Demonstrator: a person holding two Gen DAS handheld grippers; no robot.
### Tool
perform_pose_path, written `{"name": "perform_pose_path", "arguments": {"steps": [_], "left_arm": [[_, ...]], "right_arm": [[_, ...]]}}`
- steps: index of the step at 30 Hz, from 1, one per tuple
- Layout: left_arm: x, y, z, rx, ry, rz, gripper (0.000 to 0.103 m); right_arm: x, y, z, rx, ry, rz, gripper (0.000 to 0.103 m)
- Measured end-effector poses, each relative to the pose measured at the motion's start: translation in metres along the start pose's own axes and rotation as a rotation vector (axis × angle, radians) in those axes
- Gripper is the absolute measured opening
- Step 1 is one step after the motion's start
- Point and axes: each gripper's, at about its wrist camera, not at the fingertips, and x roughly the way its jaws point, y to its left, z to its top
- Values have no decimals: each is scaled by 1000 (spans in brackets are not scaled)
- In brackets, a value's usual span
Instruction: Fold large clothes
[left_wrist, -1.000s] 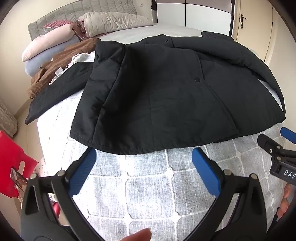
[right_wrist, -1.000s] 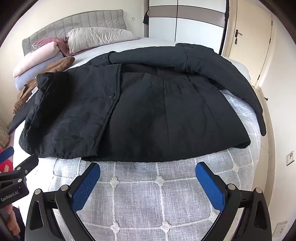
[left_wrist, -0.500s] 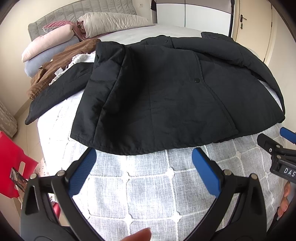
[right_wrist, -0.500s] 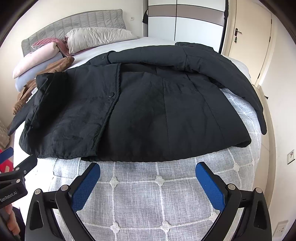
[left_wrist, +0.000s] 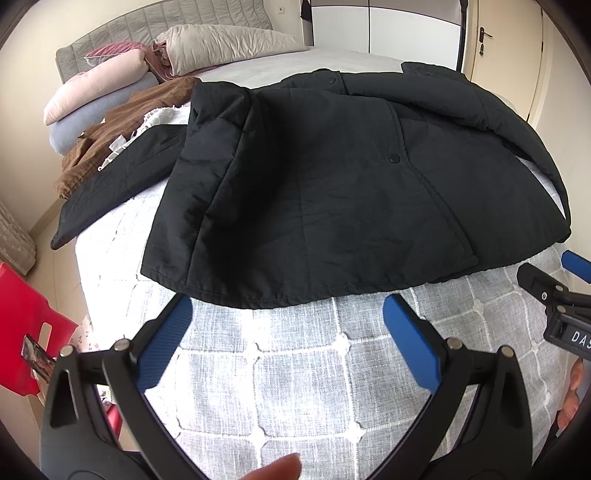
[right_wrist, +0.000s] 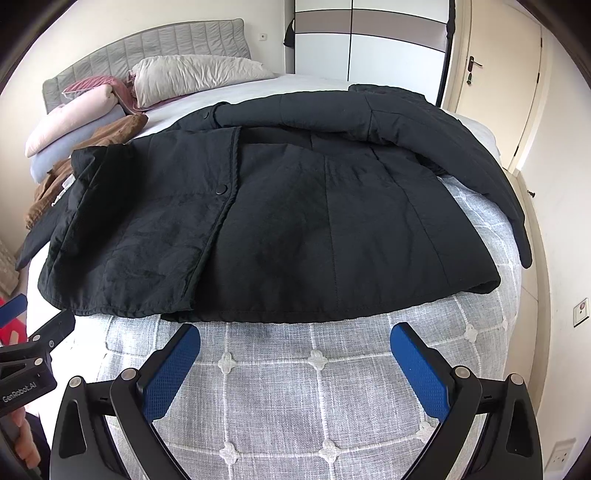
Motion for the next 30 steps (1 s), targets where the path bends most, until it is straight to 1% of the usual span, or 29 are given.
{"name": "perform_pose_path", "arguments": {"steps": [24, 30], "left_arm": [[0, 4, -3, 6, -1, 7, 103], [2, 7, -5, 8, -3, 22, 103]], "right_arm": [[1, -1, 0, -1, 1, 0, 103], [0, -2, -3, -2, 2, -2, 103]]}}
